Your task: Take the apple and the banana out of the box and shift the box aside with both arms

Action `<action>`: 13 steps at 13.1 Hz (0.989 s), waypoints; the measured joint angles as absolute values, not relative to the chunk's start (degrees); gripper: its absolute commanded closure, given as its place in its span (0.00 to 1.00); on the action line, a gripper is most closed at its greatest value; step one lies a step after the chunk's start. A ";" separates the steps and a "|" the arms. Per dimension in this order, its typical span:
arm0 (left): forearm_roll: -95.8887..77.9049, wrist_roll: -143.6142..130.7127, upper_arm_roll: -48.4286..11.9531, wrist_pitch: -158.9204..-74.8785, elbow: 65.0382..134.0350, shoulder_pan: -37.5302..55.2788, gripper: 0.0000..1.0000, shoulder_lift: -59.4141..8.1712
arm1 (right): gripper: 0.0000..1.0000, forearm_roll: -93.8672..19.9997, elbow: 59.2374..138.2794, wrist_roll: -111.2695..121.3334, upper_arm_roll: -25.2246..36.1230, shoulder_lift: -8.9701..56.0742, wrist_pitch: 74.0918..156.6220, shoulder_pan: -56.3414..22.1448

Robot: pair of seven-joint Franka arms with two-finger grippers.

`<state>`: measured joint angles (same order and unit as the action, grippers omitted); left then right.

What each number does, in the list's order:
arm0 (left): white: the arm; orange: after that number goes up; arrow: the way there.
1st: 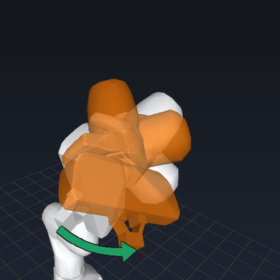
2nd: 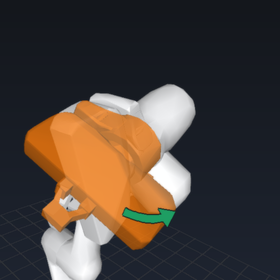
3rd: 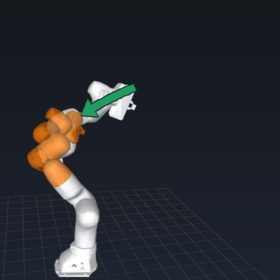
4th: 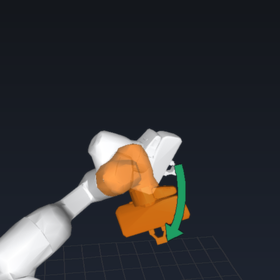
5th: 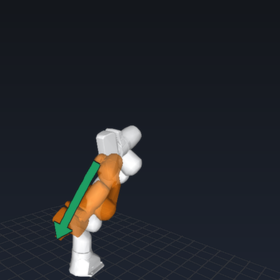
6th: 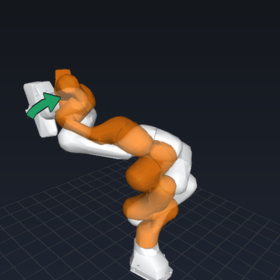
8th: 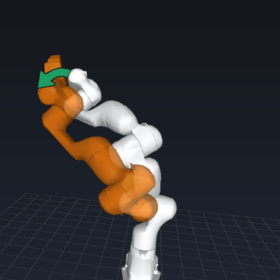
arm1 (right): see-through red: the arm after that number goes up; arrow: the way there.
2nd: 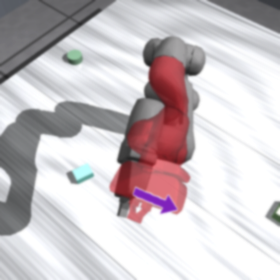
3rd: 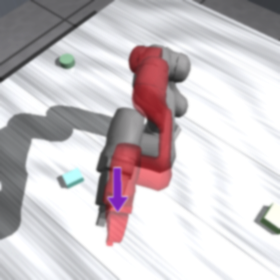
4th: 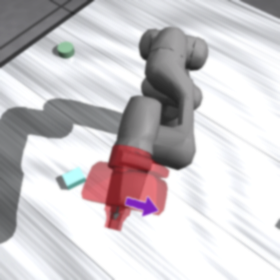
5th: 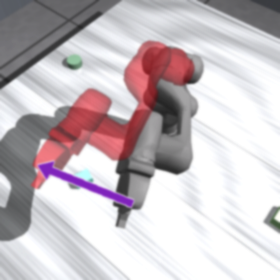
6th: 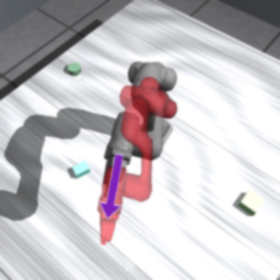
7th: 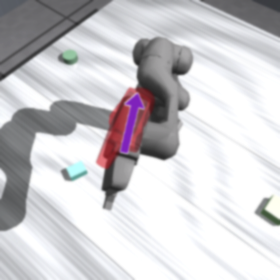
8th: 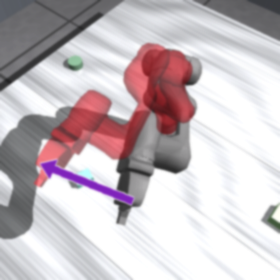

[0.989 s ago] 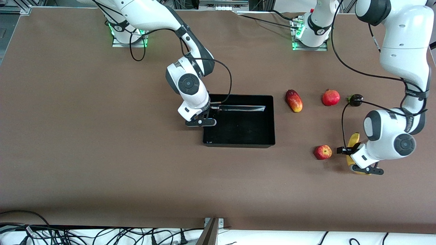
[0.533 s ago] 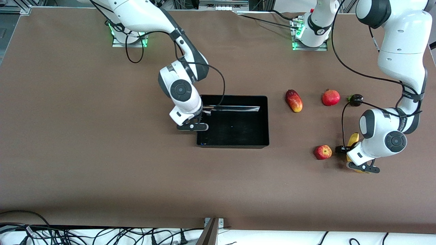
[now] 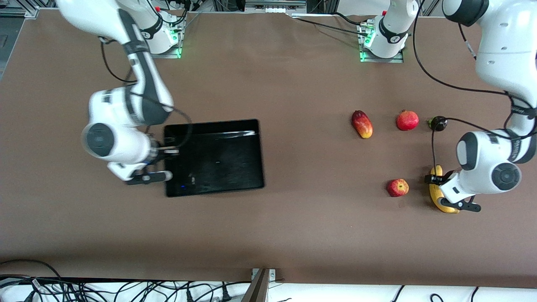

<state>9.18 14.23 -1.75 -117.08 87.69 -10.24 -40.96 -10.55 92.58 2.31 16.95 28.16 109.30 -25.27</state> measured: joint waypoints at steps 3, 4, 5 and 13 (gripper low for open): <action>8.87 14.87 -2.82 -104.26 86.46 -9.47 0.00 -33.98 | 1.00 -10.60 98.55 11.64 25.21 27.49 113.26 -24.81; 7.70 14.34 -2.99 -101.92 86.44 -8.64 0.00 -31.65 | 1.00 -10.72 100.75 13.38 27.03 27.49 115.33 -24.75; 5.49 13.24 -3.00 -100.56 86.49 -7.72 0.00 -29.41 | 1.00 -11.00 102.96 14.53 28.15 27.49 117.37 -24.46; 0.75 -2.48 -2.68 -97.95 88.27 -0.82 0.00 -9.12 | 0.00 -13.21 113.74 16.00 28.32 25.74 128.90 -23.71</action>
<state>0.75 -2.48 -2.68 -97.95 88.27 -0.82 -9.12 -13.21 113.74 16.00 28.32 25.74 128.90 -23.71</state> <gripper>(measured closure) 0.000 0.740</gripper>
